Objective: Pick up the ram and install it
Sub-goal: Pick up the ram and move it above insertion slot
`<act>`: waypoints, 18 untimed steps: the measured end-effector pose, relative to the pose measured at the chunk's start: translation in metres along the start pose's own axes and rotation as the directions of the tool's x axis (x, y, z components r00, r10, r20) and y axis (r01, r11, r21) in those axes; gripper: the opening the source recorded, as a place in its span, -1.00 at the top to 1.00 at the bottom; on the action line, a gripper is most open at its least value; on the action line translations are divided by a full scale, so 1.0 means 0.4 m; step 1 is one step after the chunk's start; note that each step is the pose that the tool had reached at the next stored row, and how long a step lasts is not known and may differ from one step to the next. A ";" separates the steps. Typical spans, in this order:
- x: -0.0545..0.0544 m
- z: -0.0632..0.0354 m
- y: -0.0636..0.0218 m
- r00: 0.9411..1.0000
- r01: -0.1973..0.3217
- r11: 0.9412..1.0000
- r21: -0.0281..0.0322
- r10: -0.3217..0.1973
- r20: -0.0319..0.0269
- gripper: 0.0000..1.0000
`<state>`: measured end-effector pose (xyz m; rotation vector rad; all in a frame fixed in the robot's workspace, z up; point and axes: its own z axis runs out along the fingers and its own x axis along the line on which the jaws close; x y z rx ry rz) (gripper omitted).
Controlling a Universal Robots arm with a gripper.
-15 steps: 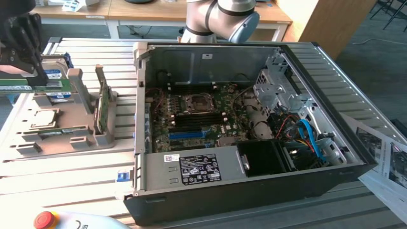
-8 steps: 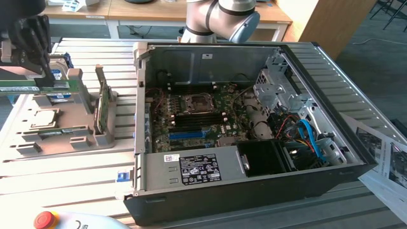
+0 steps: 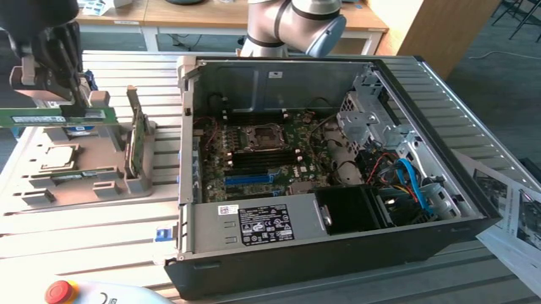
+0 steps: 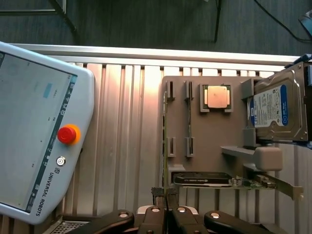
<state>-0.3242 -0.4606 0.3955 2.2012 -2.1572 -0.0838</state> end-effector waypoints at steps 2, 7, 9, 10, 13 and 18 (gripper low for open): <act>0.003 -0.001 -0.012 1.000 0.000 1.000 -0.001 0.000 0.000 0.76; 0.011 -0.003 -0.041 1.000 0.000 1.000 -0.003 0.000 0.000 0.76; 0.012 -0.004 -0.048 1.000 0.000 1.000 -0.003 0.000 0.000 0.76; 0.012 -0.004 -0.050 1.000 0.000 1.000 -0.003 0.000 0.000 0.76; 0.012 -0.004 -0.051 1.000 0.000 1.000 -0.003 0.000 0.000 0.76; 0.012 -0.004 -0.051 1.000 0.000 1.000 -0.003 0.000 0.000 0.76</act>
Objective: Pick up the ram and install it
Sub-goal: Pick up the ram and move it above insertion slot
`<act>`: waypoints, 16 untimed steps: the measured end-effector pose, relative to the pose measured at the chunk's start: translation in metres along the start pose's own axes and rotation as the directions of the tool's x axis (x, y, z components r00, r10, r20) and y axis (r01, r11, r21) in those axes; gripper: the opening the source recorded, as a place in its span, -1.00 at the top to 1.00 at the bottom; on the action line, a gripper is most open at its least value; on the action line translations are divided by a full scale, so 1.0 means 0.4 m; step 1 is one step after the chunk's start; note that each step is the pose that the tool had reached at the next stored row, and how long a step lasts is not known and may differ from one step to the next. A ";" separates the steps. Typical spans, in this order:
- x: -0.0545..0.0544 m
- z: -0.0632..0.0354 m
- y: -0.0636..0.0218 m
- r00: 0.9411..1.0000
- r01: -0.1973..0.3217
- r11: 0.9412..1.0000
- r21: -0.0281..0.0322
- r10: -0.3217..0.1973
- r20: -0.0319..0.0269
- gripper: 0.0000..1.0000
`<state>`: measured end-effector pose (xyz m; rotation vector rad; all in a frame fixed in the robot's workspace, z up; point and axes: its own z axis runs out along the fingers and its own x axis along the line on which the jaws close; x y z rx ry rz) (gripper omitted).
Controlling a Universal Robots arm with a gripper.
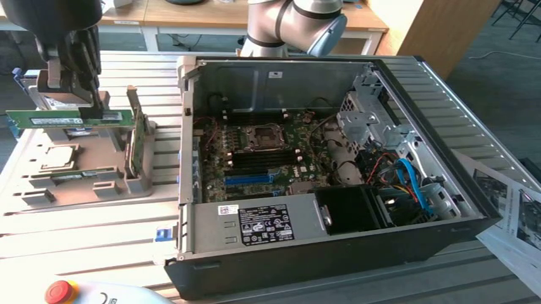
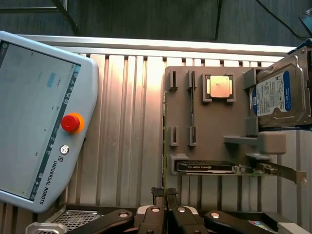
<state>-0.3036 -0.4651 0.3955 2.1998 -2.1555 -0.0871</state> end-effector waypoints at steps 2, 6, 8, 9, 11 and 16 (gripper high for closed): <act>0.000 0.000 -0.001 1.000 0.001 1.000 0.000 -0.001 0.000 0.76; 0.002 -0.001 -0.009 1.000 0.006 1.000 0.002 -0.006 -0.001 0.76; 0.004 -0.001 -0.015 1.000 0.008 1.000 0.004 -0.008 -0.001 0.76; 0.004 -0.002 -0.019 1.000 0.009 1.000 0.005 -0.009 -0.001 0.76; 0.006 -0.002 -0.028 1.000 0.012 1.000 0.006 -0.012 -0.001 0.76; 0.012 -0.004 -0.053 1.000 0.017 1.000 0.007 -0.017 -0.002 0.76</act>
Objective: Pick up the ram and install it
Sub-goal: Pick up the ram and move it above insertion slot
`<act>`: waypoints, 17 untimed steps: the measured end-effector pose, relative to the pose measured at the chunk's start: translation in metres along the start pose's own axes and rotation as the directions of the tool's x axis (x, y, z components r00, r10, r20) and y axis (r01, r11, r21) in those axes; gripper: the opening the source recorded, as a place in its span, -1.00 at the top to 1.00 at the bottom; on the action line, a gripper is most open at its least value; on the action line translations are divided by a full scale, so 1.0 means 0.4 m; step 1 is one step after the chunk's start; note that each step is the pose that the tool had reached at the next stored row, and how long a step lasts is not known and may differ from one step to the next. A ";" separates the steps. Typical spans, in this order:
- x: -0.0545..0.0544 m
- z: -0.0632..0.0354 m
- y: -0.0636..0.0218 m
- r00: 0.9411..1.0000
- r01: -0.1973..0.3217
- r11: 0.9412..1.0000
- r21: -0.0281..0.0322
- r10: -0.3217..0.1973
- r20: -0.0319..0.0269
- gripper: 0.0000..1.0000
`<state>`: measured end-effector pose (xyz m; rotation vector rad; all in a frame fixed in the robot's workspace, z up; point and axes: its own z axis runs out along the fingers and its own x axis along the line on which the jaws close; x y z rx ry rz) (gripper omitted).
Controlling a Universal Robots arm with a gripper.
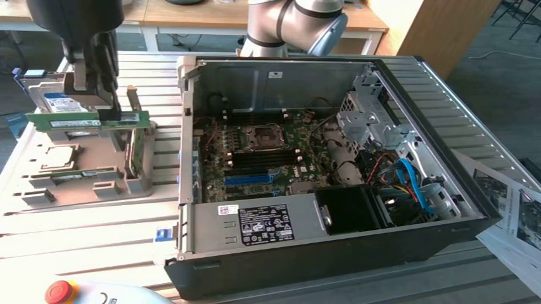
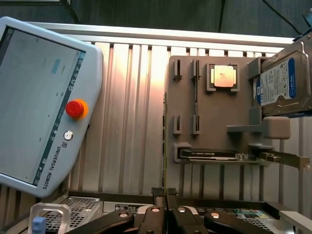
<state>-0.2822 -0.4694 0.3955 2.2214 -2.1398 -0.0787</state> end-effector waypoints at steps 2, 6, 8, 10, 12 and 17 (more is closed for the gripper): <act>0.002 -0.001 -0.011 1.000 0.002 1.000 0.001 -0.002 0.000 0.76; 0.007 -0.002 -0.032 1.000 0.007 1.000 0.001 -0.007 0.000 0.76; 0.009 -0.003 -0.043 1.000 0.009 1.000 0.002 -0.009 -0.001 0.76; 0.011 -0.004 -0.054 1.000 0.012 1.000 0.002 -0.012 -0.001 0.76; 0.012 -0.005 -0.065 1.000 0.015 1.000 0.003 -0.015 -0.001 0.76; 0.016 -0.007 -0.092 1.000 0.023 1.000 0.004 -0.023 -0.002 0.76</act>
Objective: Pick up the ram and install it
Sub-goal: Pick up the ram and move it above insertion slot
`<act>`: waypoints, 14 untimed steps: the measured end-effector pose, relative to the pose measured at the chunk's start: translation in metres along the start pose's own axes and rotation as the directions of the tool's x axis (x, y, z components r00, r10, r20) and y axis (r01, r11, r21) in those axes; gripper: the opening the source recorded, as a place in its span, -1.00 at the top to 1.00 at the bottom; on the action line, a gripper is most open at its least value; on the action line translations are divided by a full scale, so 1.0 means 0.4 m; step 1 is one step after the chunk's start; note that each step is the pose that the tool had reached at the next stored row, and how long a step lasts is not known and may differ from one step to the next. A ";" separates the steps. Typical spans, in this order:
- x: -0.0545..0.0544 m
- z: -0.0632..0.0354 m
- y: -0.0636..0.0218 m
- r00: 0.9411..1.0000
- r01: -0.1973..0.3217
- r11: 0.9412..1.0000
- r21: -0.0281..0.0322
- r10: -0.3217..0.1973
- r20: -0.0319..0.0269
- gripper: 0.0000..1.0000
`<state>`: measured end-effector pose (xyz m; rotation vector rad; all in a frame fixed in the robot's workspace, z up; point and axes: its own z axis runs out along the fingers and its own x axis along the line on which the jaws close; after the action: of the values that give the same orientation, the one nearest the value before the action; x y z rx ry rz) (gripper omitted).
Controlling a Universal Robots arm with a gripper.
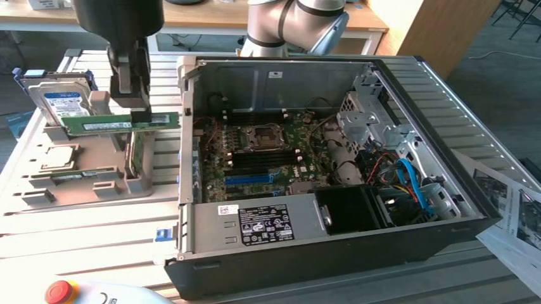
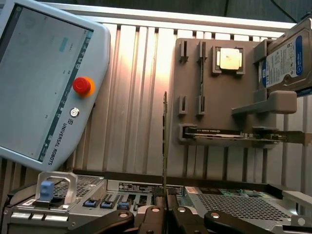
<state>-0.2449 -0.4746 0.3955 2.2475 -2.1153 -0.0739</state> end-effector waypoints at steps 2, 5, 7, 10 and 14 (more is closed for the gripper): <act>0.002 -0.001 -0.011 1.000 0.003 1.000 0.000 -0.003 0.000 0.76; 0.005 -0.002 -0.028 1.000 0.008 1.000 0.001 -0.008 -0.001 0.76; 0.007 -0.003 -0.039 1.000 0.011 1.000 0.001 -0.011 -0.001 0.76; 0.009 -0.004 -0.057 1.000 0.016 1.000 0.002 -0.016 -0.001 0.76; 0.012 -0.006 -0.080 1.000 0.022 1.000 0.002 -0.022 -0.002 0.76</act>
<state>-0.2125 -0.4776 0.3955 2.2717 -2.0909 -0.0704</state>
